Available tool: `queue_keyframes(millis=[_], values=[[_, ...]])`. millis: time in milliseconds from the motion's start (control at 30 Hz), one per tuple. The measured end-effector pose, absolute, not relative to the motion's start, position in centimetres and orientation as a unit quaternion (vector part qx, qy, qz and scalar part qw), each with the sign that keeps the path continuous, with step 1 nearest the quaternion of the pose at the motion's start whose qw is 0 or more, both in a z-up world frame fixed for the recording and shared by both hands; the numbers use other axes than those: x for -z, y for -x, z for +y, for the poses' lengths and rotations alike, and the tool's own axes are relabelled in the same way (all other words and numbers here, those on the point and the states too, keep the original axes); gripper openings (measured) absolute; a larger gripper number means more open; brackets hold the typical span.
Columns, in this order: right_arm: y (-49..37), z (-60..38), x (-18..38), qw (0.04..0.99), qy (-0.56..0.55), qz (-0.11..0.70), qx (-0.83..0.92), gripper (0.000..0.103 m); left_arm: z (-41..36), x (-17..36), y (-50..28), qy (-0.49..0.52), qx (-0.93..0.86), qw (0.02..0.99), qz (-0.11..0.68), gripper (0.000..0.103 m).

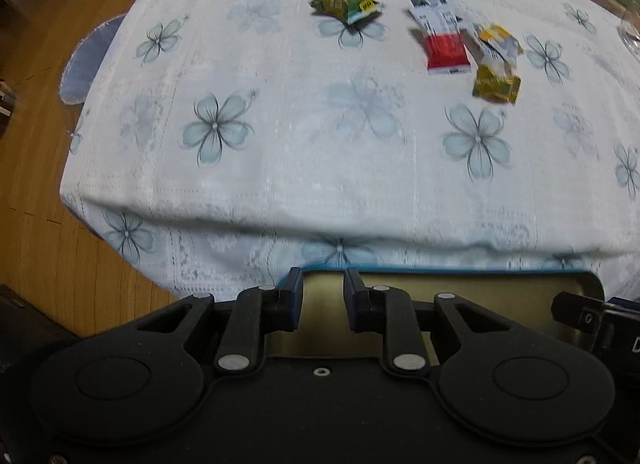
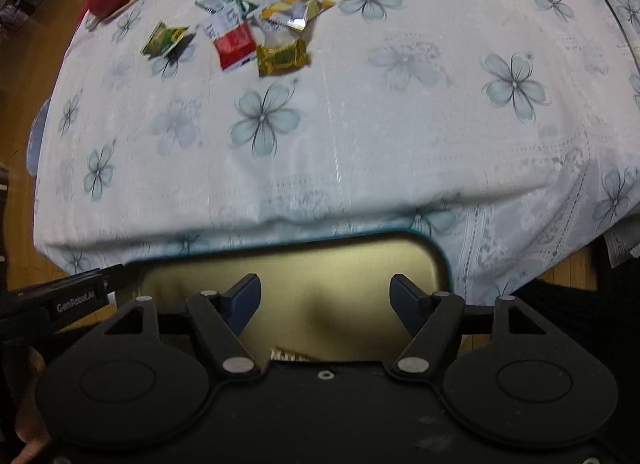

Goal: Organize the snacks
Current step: 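Lift both open tools away from the tray, then grasp the green pea packet with the left gripper while the right grasps the yellow PASTRY packet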

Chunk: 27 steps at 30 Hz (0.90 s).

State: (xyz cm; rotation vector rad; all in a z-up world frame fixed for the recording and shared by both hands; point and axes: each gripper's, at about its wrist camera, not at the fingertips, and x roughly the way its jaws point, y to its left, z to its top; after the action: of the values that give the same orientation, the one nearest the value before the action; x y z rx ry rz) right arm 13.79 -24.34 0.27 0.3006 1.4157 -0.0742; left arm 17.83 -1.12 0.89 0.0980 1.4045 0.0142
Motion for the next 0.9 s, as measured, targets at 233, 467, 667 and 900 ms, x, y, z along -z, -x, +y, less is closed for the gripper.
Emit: queue_keyframes(millis=[233,467,667,900], values=[[-21.6,-26.4,-1.5,0.774,-0.165,0.608,0.057,0.074,-0.4,-1.3,-25.4,0.001,-0.007,0.784,0.621,0.032],[-28.3,-28.3,-2.2,0.787,-0.227,0.567,0.089,0.074,0.7,-0.2,-32.7,0.084,-0.034,0.802,0.591,0.032],[-32.0,-29.2,-1.3,0.798,-0.249,0.536,0.117,0.074,1.2,2.0,-37.3,0.148,-0.056,0.794,0.587,0.032],[-33.8,-29.9,0.8,0.792,-0.267,0.534,0.127,0.073,-0.6,3.5,-40.8,0.152,-0.056,0.792,0.589,0.032]])
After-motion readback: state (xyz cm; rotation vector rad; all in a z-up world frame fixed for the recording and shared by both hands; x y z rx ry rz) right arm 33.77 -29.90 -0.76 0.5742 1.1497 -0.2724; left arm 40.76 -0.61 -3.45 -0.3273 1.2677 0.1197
